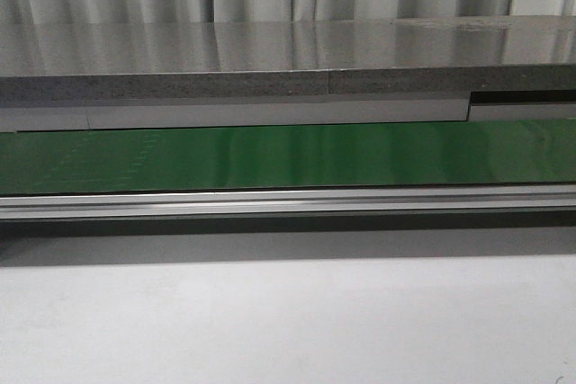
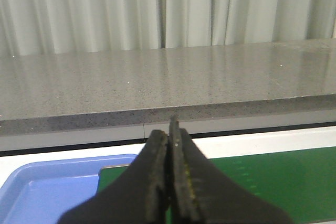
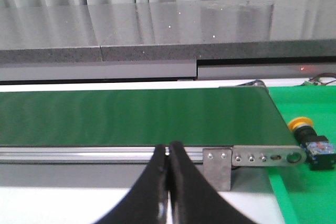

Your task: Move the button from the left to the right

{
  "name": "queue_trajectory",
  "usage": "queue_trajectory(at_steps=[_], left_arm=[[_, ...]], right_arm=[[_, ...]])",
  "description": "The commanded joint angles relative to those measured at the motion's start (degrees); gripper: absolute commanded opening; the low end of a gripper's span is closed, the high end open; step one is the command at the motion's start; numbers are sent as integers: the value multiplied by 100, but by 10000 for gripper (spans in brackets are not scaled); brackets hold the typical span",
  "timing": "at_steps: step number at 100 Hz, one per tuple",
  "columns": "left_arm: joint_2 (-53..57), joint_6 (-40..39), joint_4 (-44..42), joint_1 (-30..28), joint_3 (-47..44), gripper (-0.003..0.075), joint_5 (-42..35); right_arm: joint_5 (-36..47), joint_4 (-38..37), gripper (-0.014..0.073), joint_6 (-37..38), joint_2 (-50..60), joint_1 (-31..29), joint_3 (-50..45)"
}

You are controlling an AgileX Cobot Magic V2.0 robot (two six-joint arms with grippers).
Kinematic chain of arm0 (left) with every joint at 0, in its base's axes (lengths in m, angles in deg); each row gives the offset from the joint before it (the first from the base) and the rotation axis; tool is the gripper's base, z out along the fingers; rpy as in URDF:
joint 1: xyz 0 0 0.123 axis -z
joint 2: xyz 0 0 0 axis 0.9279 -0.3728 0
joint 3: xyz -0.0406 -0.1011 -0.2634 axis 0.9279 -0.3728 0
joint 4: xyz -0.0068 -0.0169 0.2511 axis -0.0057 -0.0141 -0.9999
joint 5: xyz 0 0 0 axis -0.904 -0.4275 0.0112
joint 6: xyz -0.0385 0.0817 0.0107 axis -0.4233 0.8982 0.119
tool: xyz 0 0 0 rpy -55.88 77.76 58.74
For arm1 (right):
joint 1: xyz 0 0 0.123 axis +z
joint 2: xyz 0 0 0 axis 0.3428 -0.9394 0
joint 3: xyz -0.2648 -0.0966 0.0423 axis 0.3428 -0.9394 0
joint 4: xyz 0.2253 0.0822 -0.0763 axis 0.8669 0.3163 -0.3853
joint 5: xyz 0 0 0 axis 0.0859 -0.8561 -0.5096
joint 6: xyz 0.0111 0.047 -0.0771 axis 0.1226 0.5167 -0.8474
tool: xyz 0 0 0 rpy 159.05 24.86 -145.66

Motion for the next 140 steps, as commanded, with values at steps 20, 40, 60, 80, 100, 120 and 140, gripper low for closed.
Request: queue_trajectory(at_steps=[20,40,60,80,100,120,140], left_arm=[[-43,-47,60,53,139,-21,-468],[-43,-47,60,53,139,-20,-468],[-43,-47,60,53,139,-21,-468],[-43,-47,60,53,139,-21,-468],[-43,-47,60,53,139,-21,-468],[-43,-47,60,53,139,-21,-468],[-43,-47,60,53,139,-21,-468]], right_arm=[[766,-44,-66,31,118,0,-118],[760,-44,-66,31,118,0,-118],[760,-44,-66,31,118,0,-118],[760,-44,-66,31,118,0,-118],[760,-44,-66,31,118,0,-118],[760,-44,-66,31,118,0,-118],[760,-44,-66,31,118,0,-118]])
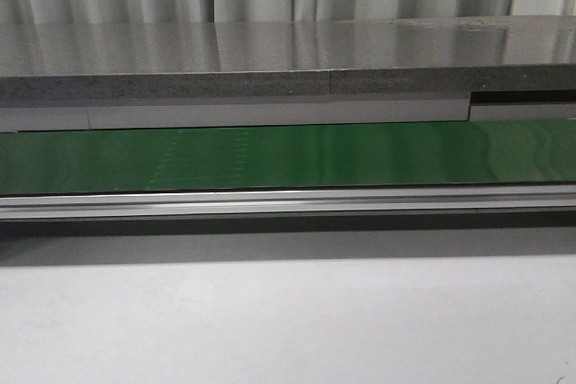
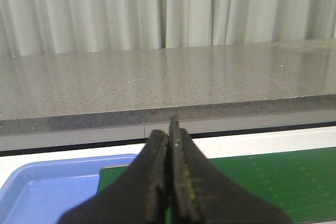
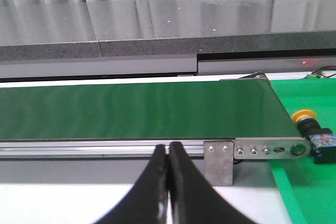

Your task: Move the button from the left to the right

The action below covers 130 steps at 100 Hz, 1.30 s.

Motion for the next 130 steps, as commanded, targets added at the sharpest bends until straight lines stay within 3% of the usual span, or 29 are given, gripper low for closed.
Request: queue_trajectory(at_steps=[1,48,71,130], left_arm=[[-43,-47,60,53,139,-21,-468],[-1,-69,60,43,-245,-21,-1061],[454,-1386,-990,-101,-933,-21,-1203],[1641,-1396,-900,-418,-2132,-21,-1249]], right_arm=[[494,-44,-66,-5,109,0,92],[494,-44,-66,-5,109,0,92],[494,-44,-66,-5,109,0,92],[494,-44,-66,-5,109,0,92]])
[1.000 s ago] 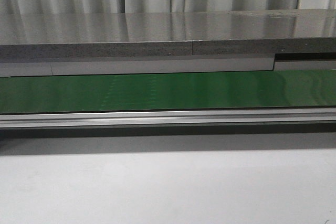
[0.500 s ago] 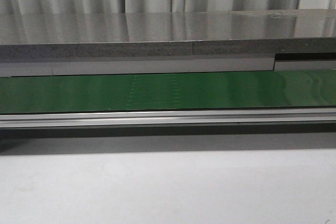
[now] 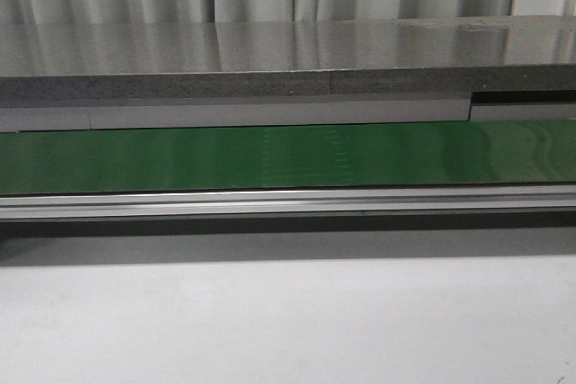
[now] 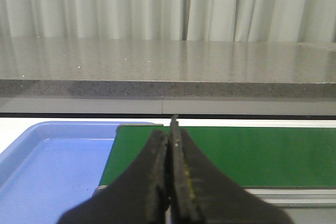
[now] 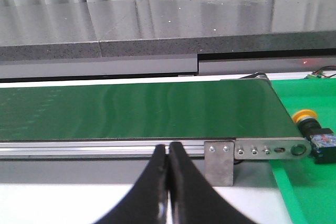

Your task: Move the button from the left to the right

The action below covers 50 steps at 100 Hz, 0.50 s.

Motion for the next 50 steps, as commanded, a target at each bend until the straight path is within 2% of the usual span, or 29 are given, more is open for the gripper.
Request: queue_trajectory(at_steps=[1,50], left_arm=[[183,-79,106,-70,-159,-21,-490],[183,-79,157,-99,-269,-21,-546]], right_arm=[[494,-44,-66,-15,109,0,92],[494,-44,-66,-15,109,0,92]])
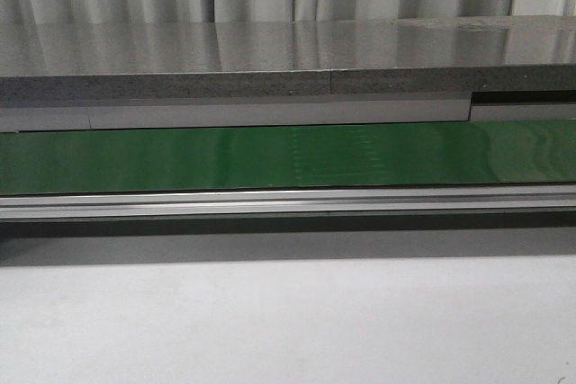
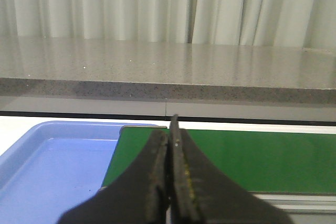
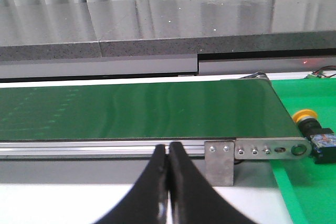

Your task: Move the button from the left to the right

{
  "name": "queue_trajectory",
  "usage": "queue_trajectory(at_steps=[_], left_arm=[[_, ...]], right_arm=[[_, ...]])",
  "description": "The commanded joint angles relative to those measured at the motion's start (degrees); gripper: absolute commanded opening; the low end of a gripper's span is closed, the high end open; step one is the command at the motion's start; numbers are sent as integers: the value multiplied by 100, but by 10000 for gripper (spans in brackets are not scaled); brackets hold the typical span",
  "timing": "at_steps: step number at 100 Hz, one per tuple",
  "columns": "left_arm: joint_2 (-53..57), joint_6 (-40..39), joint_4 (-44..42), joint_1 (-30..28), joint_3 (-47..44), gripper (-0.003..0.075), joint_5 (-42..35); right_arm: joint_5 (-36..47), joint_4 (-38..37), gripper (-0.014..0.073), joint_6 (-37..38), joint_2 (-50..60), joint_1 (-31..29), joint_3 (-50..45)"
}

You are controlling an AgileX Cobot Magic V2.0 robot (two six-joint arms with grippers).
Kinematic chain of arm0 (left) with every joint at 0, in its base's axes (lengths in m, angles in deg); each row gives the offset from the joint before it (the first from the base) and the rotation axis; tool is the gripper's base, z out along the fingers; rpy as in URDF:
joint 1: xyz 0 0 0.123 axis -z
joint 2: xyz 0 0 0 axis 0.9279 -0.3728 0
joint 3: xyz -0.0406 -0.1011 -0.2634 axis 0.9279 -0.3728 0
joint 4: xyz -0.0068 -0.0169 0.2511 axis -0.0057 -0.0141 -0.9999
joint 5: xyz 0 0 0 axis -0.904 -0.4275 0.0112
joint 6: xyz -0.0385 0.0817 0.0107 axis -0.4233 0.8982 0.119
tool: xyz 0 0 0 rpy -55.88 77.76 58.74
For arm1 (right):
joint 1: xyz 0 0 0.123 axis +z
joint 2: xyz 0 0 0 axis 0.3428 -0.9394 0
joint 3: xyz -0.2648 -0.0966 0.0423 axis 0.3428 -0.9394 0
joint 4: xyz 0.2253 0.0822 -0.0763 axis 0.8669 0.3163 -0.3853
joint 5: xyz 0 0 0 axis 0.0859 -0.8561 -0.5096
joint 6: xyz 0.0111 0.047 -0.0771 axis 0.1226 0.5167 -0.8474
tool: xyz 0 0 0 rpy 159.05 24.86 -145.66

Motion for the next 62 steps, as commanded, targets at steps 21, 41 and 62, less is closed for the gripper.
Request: queue_trajectory(at_steps=[21,41,62], left_arm=[[183,-77,62,-12,-269,-21,-497],[183,-77,62,-12,-269,-21,-497],[183,-77,62,-12,-269,-21,-497]], right_arm=[[494,-44,-66,-15,109,0,92],[494,-44,-66,-15,109,0,92],[494,-44,-66,-15,109,0,92]])
